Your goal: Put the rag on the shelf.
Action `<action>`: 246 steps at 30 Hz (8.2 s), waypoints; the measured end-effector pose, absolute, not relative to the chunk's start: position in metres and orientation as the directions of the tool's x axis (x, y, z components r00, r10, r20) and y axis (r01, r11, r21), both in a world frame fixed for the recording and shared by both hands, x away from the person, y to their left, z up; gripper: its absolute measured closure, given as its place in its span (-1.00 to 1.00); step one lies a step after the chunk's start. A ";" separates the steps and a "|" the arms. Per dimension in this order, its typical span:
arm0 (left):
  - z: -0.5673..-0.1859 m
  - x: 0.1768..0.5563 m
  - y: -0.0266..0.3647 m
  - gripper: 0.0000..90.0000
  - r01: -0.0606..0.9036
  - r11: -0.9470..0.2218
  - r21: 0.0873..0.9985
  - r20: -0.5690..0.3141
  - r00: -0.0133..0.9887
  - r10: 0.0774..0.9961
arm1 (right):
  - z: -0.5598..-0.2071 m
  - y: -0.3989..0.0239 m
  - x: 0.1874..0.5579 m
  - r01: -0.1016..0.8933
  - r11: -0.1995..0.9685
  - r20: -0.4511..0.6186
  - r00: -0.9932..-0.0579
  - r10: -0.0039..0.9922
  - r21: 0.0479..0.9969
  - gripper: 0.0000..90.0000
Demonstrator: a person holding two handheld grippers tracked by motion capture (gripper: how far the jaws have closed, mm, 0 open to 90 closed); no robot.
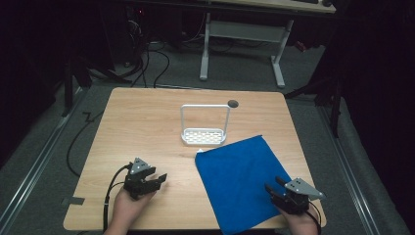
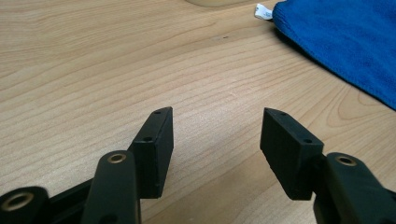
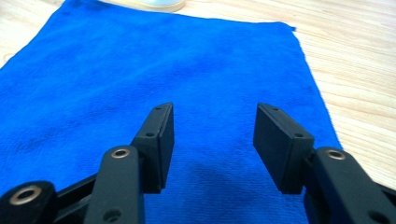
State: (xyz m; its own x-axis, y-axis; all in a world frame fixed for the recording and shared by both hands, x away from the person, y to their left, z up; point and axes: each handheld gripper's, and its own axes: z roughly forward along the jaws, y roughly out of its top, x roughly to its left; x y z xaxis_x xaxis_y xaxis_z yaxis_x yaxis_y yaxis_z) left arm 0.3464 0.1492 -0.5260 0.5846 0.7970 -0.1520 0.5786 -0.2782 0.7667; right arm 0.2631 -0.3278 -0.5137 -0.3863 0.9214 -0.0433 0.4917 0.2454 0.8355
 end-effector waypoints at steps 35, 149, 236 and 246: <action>-0.518 0.329 0.061 0.20 0.444 -0.366 0.818 -0.141 0.771 0.621 | -0.501 -0.291 0.288 0.428 0.298 -0.098 -0.429 0.898 0.853 0.27; -0.527 0.371 0.144 0.52 0.514 -0.242 0.823 -0.149 0.606 0.781 | -0.523 -0.277 0.304 0.503 0.384 -0.040 -0.566 0.824 0.774 0.71; -0.530 0.413 0.128 0.93 0.451 -0.200 0.870 -0.136 0.610 0.781 | -0.505 -0.259 0.361 0.465 0.184 0.037 -0.427 0.903 0.866 0.95; -0.523 0.405 0.134 0.94 0.416 -0.143 0.898 -0.155 0.604 0.782 | -0.493 -0.256 0.354 0.411 0.173 0.029 -0.440 0.897 0.895 0.96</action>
